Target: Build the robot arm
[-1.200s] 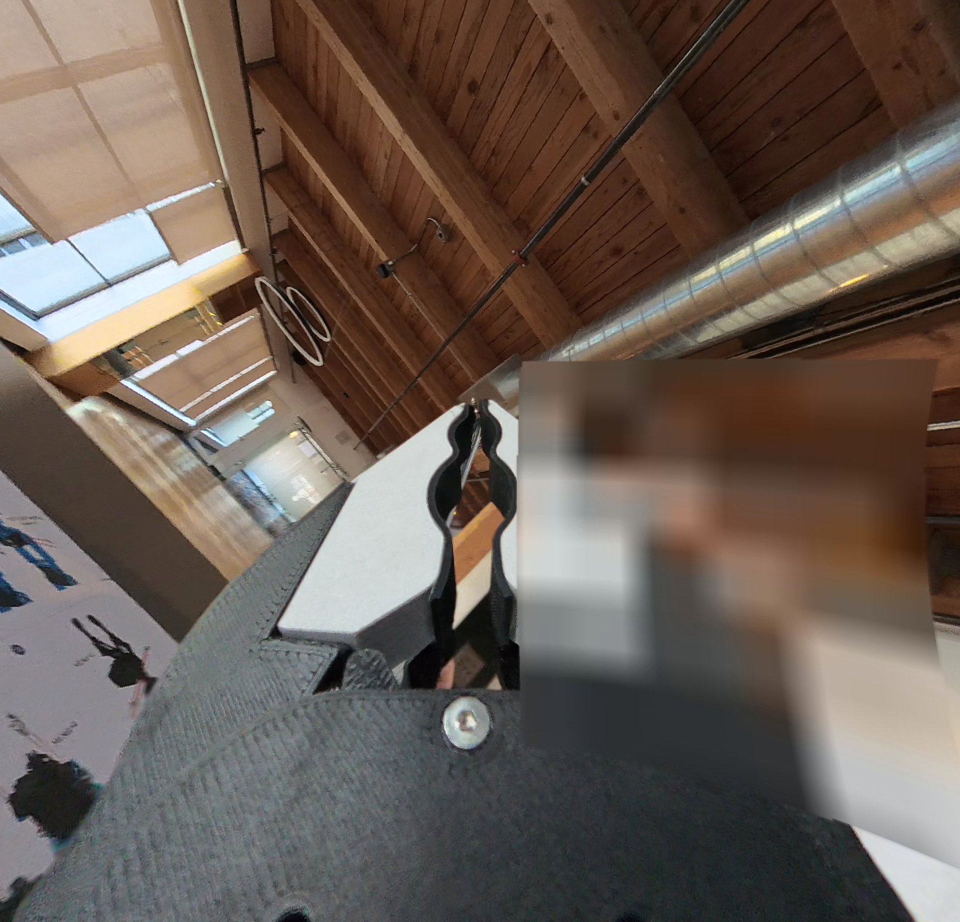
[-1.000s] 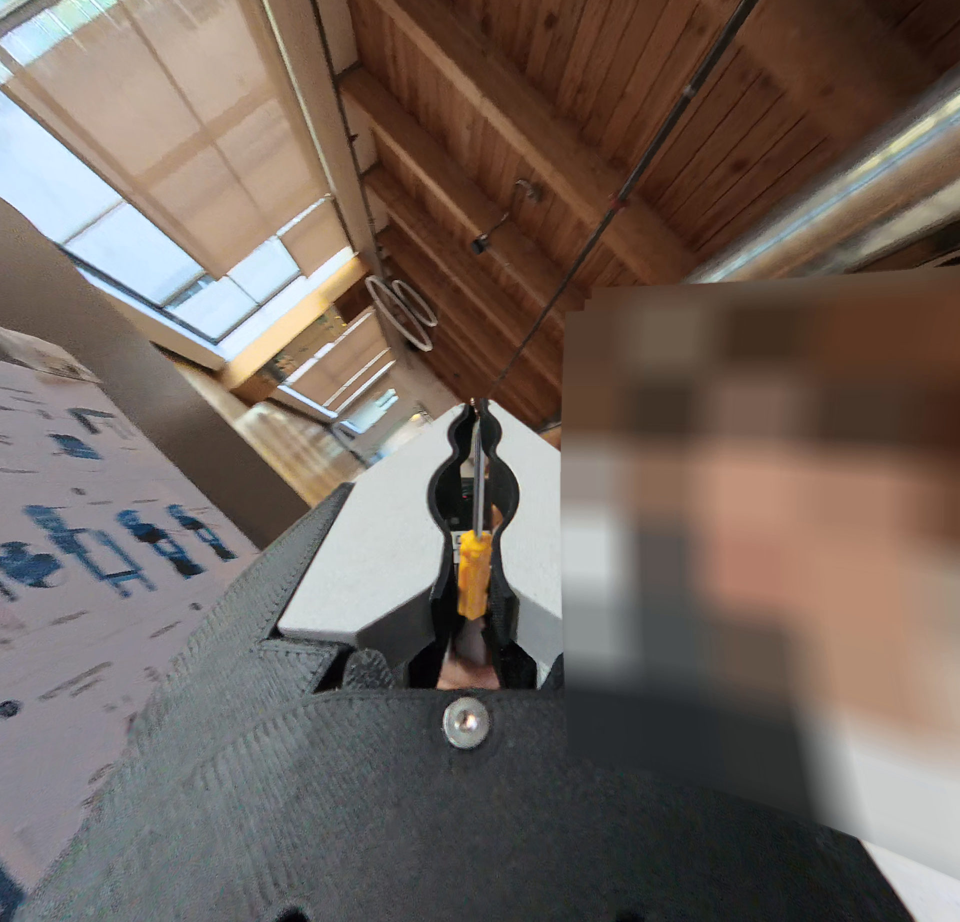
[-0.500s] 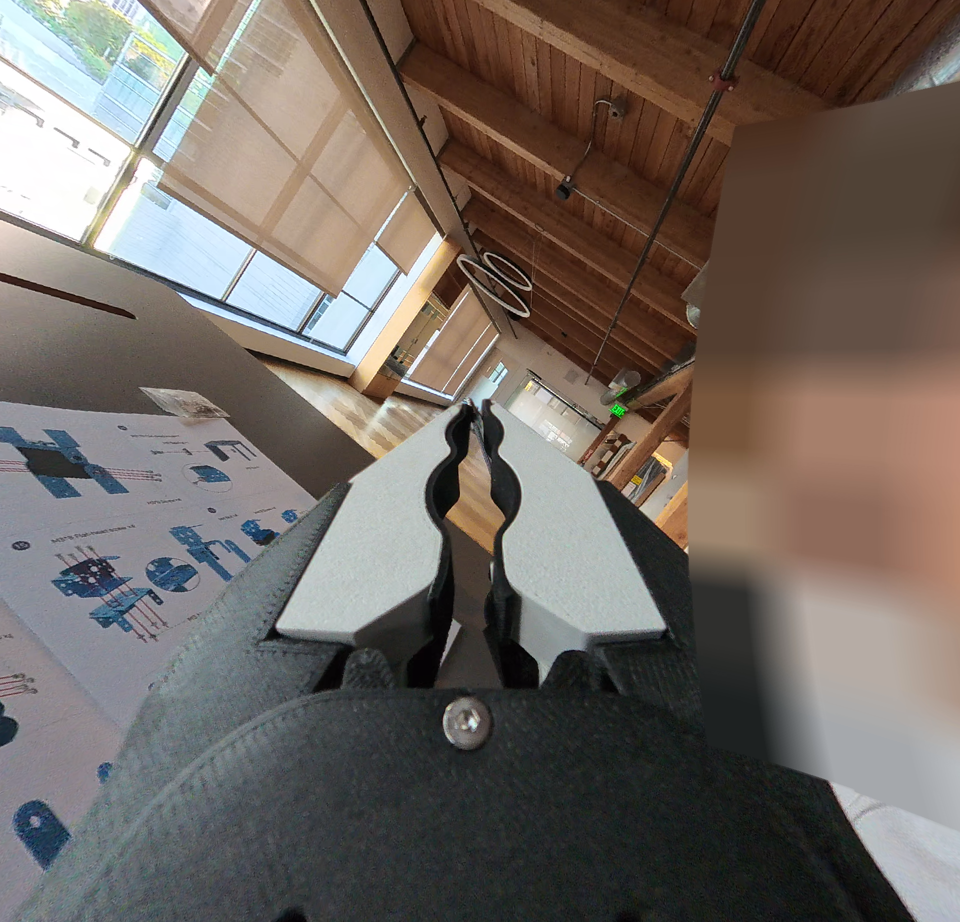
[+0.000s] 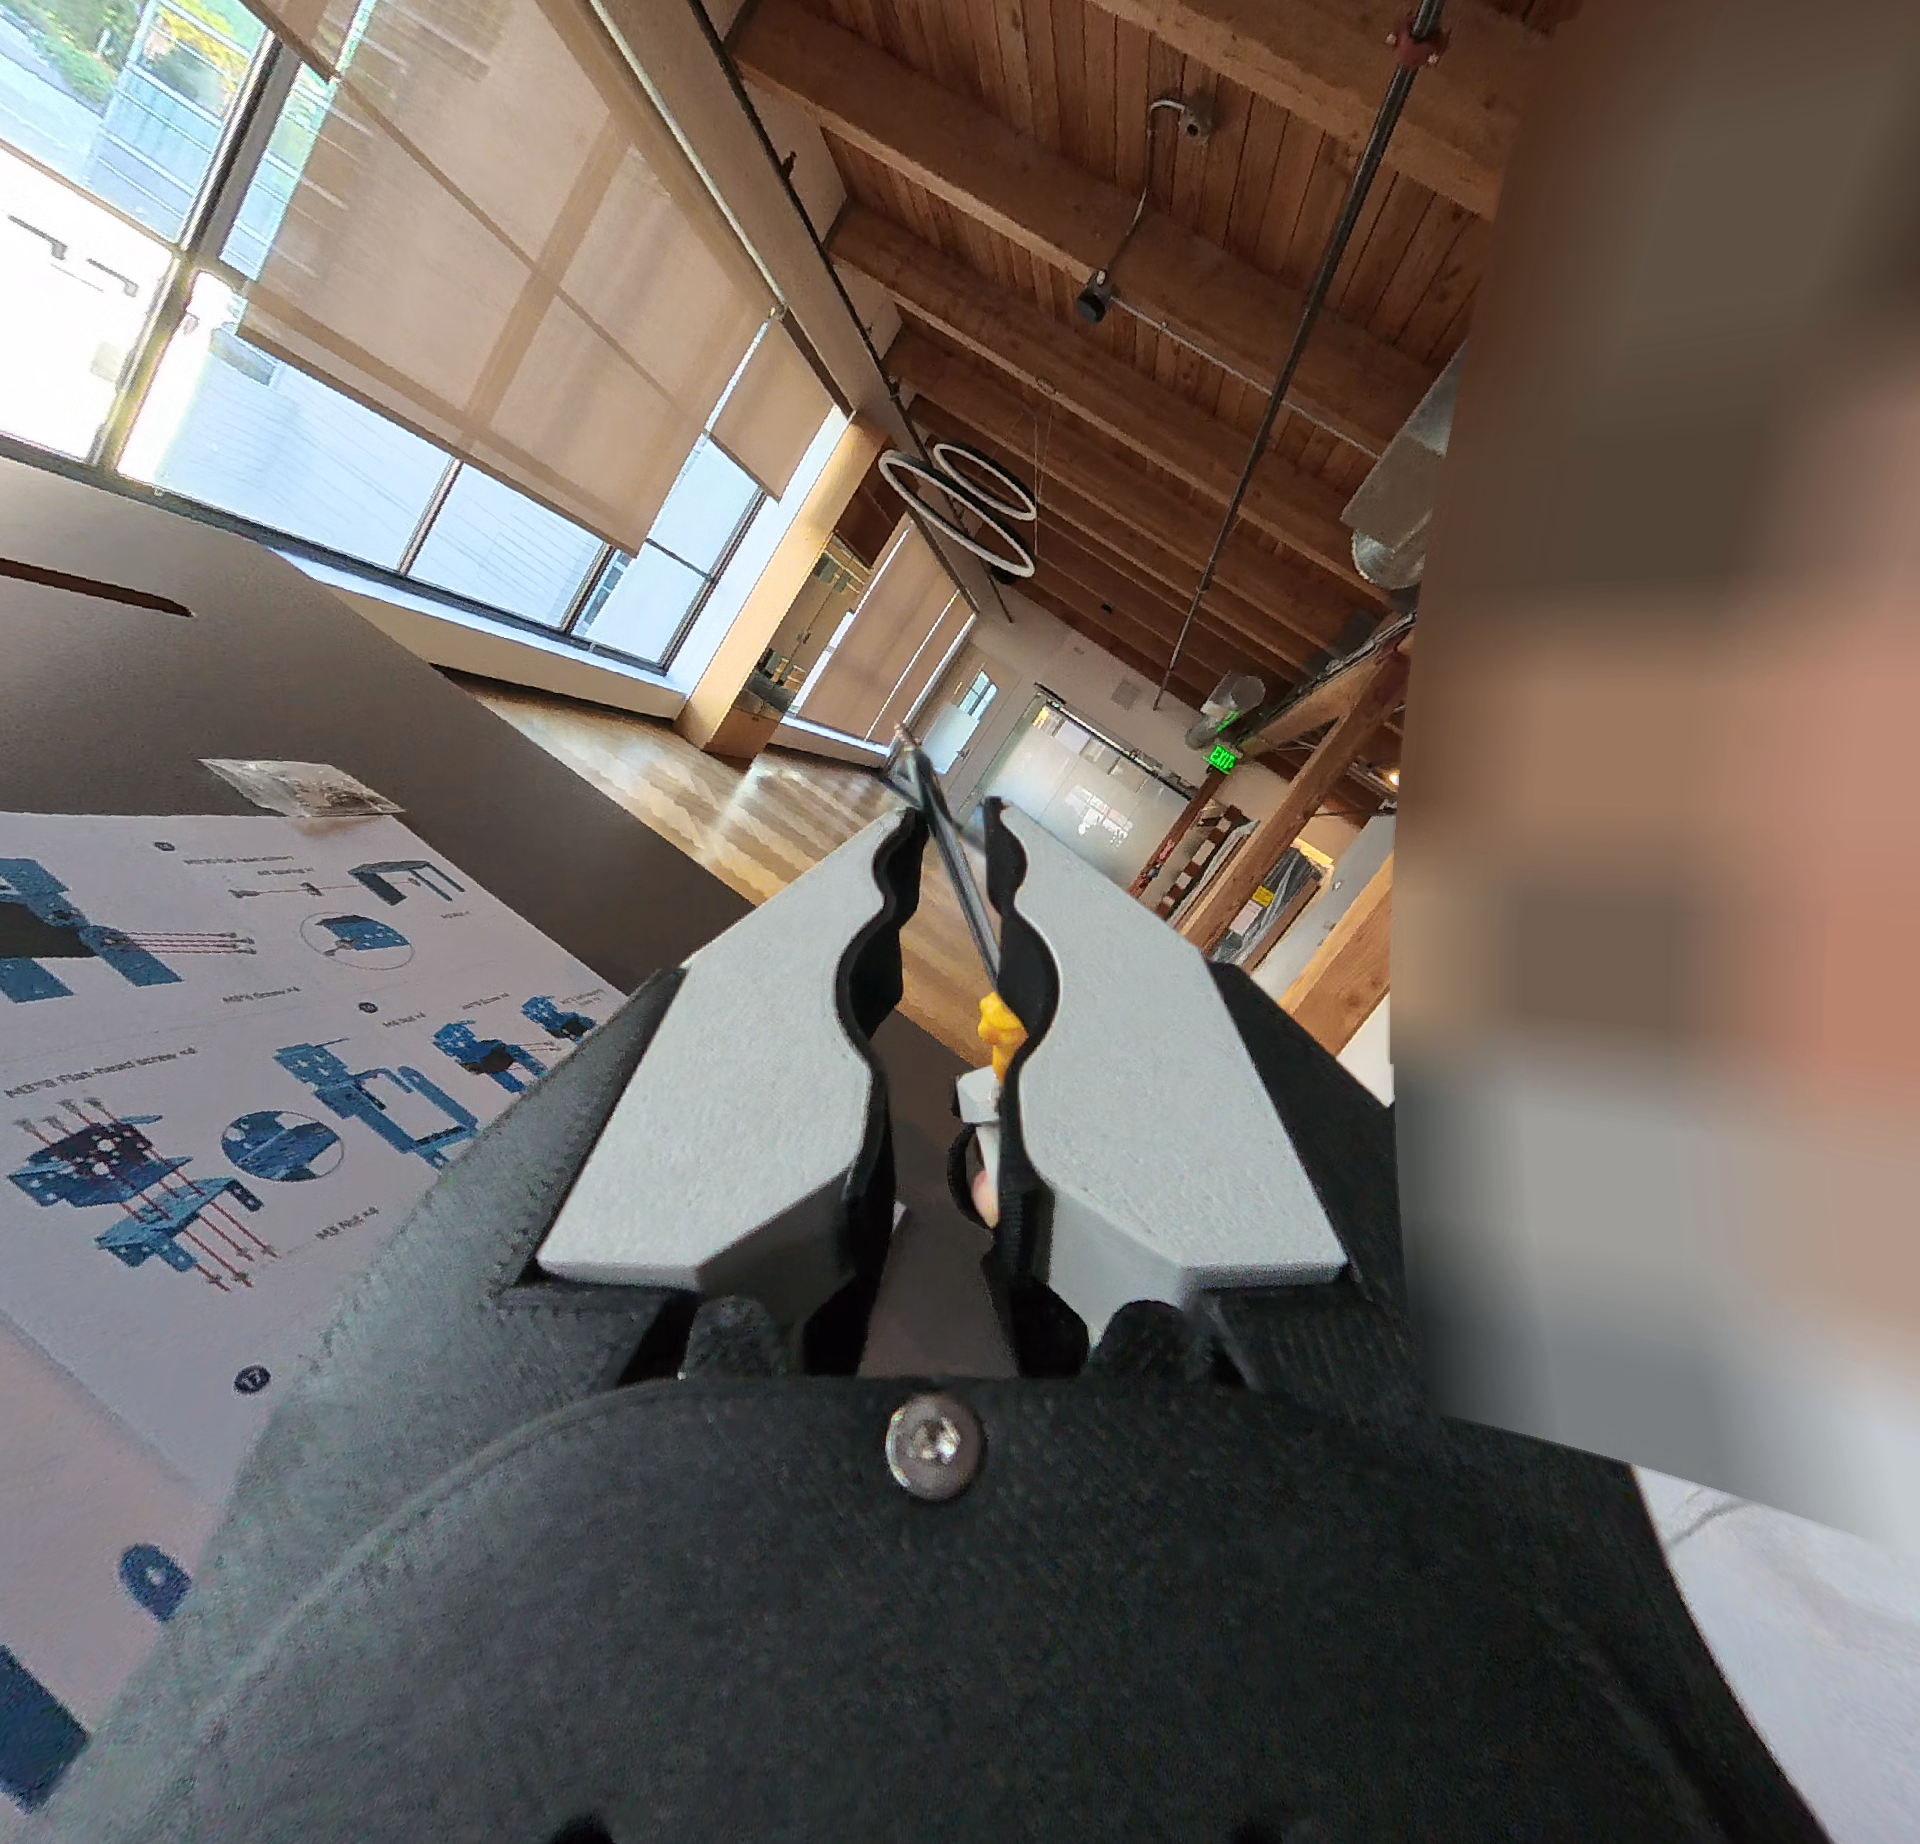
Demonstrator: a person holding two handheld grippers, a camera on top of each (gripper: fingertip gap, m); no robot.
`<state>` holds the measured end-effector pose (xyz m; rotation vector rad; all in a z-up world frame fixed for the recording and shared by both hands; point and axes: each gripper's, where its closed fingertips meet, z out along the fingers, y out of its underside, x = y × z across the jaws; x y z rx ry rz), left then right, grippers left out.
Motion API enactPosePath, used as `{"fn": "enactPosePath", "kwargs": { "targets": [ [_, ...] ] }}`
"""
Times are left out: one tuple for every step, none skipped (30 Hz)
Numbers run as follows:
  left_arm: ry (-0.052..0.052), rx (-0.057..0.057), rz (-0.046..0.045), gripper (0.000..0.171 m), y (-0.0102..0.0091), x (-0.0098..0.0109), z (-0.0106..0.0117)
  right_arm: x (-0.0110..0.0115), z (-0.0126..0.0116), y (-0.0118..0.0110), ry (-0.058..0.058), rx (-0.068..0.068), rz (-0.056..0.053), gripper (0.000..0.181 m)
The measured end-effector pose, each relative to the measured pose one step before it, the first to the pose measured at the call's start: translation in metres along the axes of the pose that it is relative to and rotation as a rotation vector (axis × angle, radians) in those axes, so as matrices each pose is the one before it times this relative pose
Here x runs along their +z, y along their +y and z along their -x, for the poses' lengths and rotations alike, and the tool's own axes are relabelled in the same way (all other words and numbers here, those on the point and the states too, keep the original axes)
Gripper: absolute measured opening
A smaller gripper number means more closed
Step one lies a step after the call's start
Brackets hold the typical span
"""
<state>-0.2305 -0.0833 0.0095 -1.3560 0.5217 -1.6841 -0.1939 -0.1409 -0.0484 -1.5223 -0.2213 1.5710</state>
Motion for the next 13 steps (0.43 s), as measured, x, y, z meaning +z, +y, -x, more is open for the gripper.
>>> {"fn": "enactPosePath", "kwargs": {
  "targets": [
    [-0.0059,-0.0036,-0.00690,0.012,-0.00122,-0.00352,0.00138,-0.00056,0.00084,-0.00031,-0.0050,0.0006,-0.0014,0.015],
    [-0.0099,0.0000,-0.00700,0.013,-0.00199,-0.00462,0.00239,-0.00076,0.00087,-0.00021,-0.0046,-0.0010,-0.0016,0.015],
    [-0.0086,0.0007,-0.00792,0.014,-0.00312,-0.00533,0.00227,-0.00072,0.00057,-0.00003,-0.0027,-0.0008,0.0007,0.015],
    [-0.0061,-0.0017,-0.01167,0.015,-0.00433,-0.00564,0.00181,-0.00095,-0.00011,-0.00045,0.0016,-0.0010,-0.0010,0.015],
    [-0.0039,-0.0062,-0.01542,0.015,-0.00535,-0.00505,0.00125,-0.00090,-0.00054,-0.00056,0.0040,-0.0024,-0.0018,0.015],
    [0.0000,-0.0134,-0.01332,0.015,-0.00498,-0.00346,0.00041,-0.00061,-0.00056,-0.00014,0.0032,-0.0022,0.0029,0.015],
    [0.0047,-0.0198,-0.00457,0.015,-0.00328,-0.00163,-0.00040,-0.00009,-0.00054,0.00064,0.0029,-0.0025,0.0084,0.015],
    [0.0014,-0.0217,0.00715,0.014,-0.00083,0.00025,0.00005,0.00010,-0.00036,0.00063,0.0025,-0.0032,0.0060,0.015],
    [-0.0034,-0.0187,0.01249,0.012,0.00119,0.00145,0.00092,0.00056,0.00011,0.00083,-0.0005,-0.0027,0.0053,0.015],
    [0.0001,-0.0169,0.00552,0.012,0.00121,0.00190,0.00045,0.00069,0.00027,0.00101,-0.0013,-0.0025,0.0060,0.015],
    [0.0115,-0.0198,-0.00604,0.012,0.00014,0.00187,-0.00100,0.00071,0.00005,0.00086,0.0014,-0.0043,0.0051,0.015],
    [0.0198,-0.0229,-0.01268,0.012,-0.00063,0.00127,-0.00184,0.00035,-0.00033,0.00044,0.0038,-0.0047,0.0024,0.015],
    [0.0152,-0.0265,-0.01012,0.012,-0.00035,0.00089,-0.00072,0.00022,-0.00022,0.00006,0.0027,-0.0035,-0.0007,0.015]
  ]
}}
